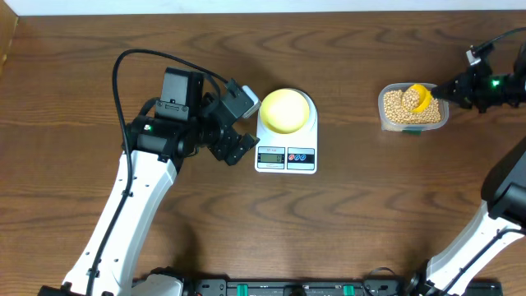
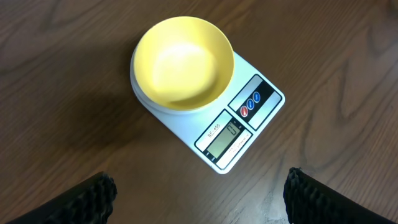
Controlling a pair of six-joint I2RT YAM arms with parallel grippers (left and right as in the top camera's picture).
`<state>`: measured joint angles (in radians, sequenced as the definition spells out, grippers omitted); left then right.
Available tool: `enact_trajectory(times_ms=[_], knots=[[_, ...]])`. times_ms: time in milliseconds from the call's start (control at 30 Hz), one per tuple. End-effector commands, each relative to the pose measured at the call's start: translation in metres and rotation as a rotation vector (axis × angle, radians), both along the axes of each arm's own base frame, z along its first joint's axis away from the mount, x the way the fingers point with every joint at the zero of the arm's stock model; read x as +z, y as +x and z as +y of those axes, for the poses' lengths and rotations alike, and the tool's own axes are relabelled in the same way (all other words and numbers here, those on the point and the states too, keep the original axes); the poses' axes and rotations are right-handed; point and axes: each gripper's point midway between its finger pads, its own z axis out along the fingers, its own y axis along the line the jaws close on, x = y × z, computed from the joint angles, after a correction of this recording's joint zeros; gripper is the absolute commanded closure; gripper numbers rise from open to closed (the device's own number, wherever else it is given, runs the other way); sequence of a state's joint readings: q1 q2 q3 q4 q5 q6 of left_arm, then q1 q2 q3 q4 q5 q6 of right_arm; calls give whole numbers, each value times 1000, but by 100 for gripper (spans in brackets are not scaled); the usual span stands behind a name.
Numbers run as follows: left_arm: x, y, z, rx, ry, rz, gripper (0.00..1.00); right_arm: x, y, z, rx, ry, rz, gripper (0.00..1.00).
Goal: Scoop item into bowl and weigh 50g on scale
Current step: 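Lift the filled scoop out of the tub and carry it left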
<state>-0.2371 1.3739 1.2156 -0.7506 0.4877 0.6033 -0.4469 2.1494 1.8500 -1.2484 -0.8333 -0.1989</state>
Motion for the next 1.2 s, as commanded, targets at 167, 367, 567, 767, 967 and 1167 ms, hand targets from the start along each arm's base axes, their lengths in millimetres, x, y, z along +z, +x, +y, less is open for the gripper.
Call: enact_trajectory(times_ms=[167, 367, 567, 767, 967, 1167], knots=[[-4, -2, 3, 0, 11, 0, 12, 13, -2, 1, 8, 131, -69, 99], [-4, -2, 3, 0, 11, 0, 12, 33, 2, 8, 35, 227, -181, 99], [-4, -2, 3, 0, 11, 0, 12, 48, 6, 14, 41, 302, -247, 99], [-4, -2, 3, 1, 10, 0, 12, 61, 9, 21, 56, 362, -304, 99], [-4, -2, 3, 1, 10, 0, 12, 66, 11, 37, 88, 387, -315, 99], [-4, -2, 3, 1, 10, 0, 12, 66, 14, 61, 147, 392, -318, 99]])
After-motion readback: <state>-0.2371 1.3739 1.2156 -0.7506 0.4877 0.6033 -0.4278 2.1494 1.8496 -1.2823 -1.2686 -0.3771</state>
